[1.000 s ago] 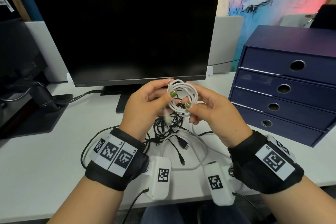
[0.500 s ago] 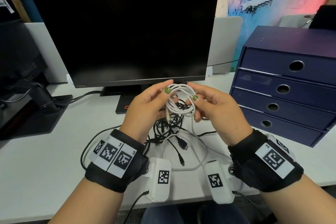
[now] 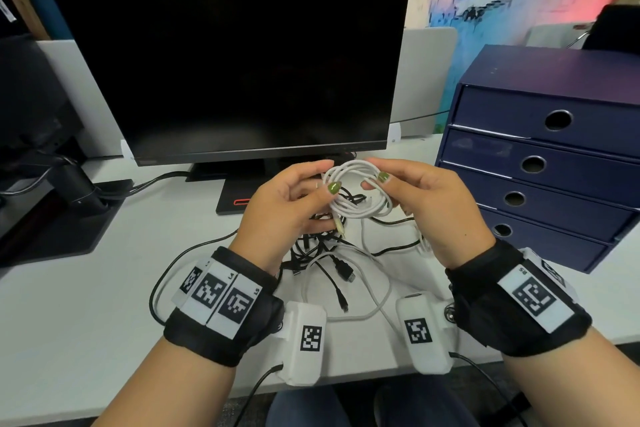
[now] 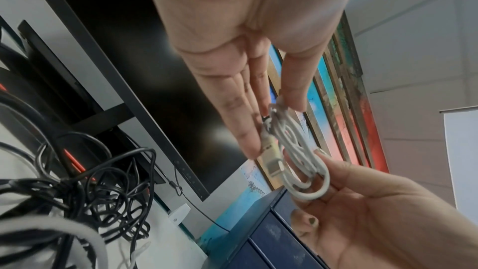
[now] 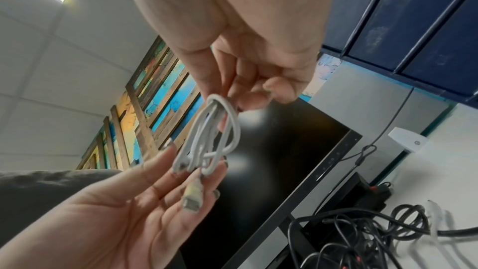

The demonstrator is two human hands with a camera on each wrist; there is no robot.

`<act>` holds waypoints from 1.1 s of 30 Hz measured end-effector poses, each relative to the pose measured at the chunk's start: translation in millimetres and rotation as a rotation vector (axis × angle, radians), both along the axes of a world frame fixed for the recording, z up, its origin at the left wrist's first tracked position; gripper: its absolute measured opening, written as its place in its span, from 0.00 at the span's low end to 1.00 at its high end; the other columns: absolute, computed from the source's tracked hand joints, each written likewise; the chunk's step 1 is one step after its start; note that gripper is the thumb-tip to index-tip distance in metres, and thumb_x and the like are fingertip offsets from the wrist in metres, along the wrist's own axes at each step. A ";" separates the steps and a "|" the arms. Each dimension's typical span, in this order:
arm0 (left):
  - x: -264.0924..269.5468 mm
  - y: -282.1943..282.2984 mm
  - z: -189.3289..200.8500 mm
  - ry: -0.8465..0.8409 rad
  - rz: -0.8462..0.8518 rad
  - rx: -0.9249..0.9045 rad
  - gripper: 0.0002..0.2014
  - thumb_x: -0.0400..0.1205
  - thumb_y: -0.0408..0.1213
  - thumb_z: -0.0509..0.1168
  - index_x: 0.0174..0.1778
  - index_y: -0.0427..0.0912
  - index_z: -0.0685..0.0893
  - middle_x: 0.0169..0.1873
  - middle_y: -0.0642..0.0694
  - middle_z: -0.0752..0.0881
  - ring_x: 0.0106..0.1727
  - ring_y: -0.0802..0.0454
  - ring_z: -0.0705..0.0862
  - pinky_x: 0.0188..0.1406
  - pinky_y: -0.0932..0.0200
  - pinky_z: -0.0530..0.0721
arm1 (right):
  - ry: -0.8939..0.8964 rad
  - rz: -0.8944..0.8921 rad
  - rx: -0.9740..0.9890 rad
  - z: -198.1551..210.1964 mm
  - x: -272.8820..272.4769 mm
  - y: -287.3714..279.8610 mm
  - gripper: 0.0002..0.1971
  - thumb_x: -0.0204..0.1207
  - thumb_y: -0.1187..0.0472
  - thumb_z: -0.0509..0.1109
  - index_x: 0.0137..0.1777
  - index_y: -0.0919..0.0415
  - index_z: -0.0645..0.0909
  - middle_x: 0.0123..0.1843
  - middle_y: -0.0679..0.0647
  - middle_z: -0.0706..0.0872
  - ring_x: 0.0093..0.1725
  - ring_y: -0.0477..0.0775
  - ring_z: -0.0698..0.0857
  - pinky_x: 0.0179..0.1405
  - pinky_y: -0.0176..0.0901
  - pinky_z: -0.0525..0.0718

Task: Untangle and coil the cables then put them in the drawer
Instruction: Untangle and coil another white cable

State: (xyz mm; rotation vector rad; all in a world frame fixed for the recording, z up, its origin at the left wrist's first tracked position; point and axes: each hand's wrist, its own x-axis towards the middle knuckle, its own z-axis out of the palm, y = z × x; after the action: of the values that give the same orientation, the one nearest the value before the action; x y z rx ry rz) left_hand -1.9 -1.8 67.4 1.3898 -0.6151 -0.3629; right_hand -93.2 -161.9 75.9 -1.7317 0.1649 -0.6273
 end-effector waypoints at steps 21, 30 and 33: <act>-24.6 -63.8 -32.3 0.044 -0.061 0.300 0.12 0.85 0.38 0.62 0.62 0.50 0.85 0.54 0.52 0.87 0.56 0.54 0.86 0.54 0.56 0.85 | 0.279 -0.262 -0.127 -41.9 -54.5 -77.4 0.10 0.74 0.66 0.74 0.51 0.51 0.88 0.36 0.49 0.91 0.29 0.39 0.82 0.33 0.36 0.82; -32.1 -73.3 -52.2 -0.314 -0.075 0.606 0.08 0.82 0.40 0.65 0.53 0.53 0.87 0.45 0.58 0.86 0.38 0.68 0.81 0.39 0.69 0.77 | 0.317 -0.470 -0.249 -64.2 -70.2 -117.5 0.08 0.67 0.66 0.80 0.40 0.54 0.86 0.41 0.51 0.89 0.43 0.55 0.86 0.44 0.45 0.83; -34.2 -72.9 -58.5 -0.528 -0.155 0.849 0.11 0.83 0.43 0.63 0.59 0.55 0.85 0.59 0.56 0.83 0.57 0.59 0.81 0.57 0.63 0.77 | 0.379 -0.579 -0.351 -74.8 -71.2 -127.7 0.08 0.68 0.66 0.79 0.38 0.53 0.84 0.37 0.46 0.86 0.39 0.48 0.82 0.35 0.36 0.75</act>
State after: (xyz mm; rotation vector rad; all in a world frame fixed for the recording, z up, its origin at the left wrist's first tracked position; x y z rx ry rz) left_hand -36.0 -74.7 8.8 2.2936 -1.0754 -0.4013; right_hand -164.4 -289.5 1.1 -2.1476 0.8905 -0.7671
